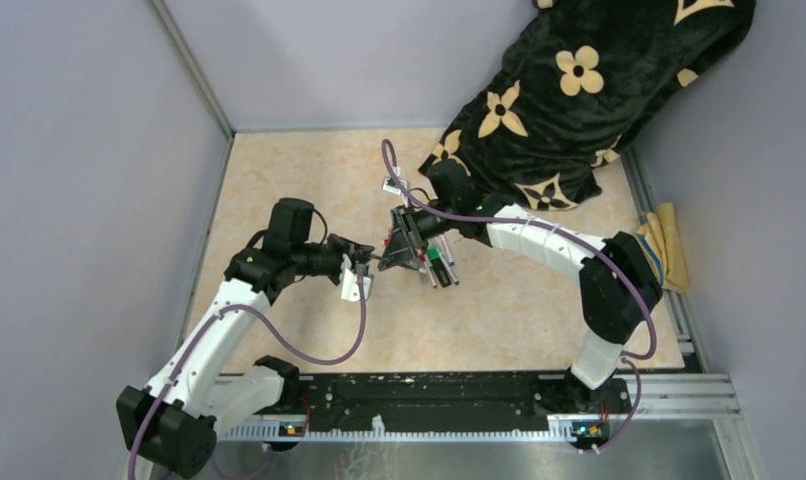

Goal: Open the pen caps

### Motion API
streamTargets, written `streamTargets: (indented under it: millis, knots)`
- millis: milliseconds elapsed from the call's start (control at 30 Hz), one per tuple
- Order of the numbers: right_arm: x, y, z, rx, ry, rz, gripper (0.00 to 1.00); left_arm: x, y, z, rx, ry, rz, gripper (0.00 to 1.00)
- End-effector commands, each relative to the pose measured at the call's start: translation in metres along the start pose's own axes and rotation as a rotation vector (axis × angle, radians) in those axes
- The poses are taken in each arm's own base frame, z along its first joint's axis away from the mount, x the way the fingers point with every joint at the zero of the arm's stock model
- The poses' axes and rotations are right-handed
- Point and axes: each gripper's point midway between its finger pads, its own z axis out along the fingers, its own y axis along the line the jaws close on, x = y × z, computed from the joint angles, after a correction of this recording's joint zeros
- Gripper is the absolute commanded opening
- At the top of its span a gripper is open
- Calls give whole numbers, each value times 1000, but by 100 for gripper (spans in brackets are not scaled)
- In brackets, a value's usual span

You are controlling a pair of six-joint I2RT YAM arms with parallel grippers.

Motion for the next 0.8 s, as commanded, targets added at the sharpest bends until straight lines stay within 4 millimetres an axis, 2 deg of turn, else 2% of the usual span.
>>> streamTargets:
  millis: [0,33,200,433,767]
  knots:
    - [-8,7,2,-16,-26,-30,6,-9,1,0,-8,-32,31,0]
    - [-6,6,2,-8,-21,-28,0,-8,1,0,-7,-28,41,0]
    - [8,0,-5,45,1,-32,0,0,3,1,-7,6,76,0]
    - [40,-18,-23,142,18,-1,0,15,5,3,-36,70,85,0]
    - [67,-23,-49,244,-6,1,0,60,-2,3,-2,257,2,0]
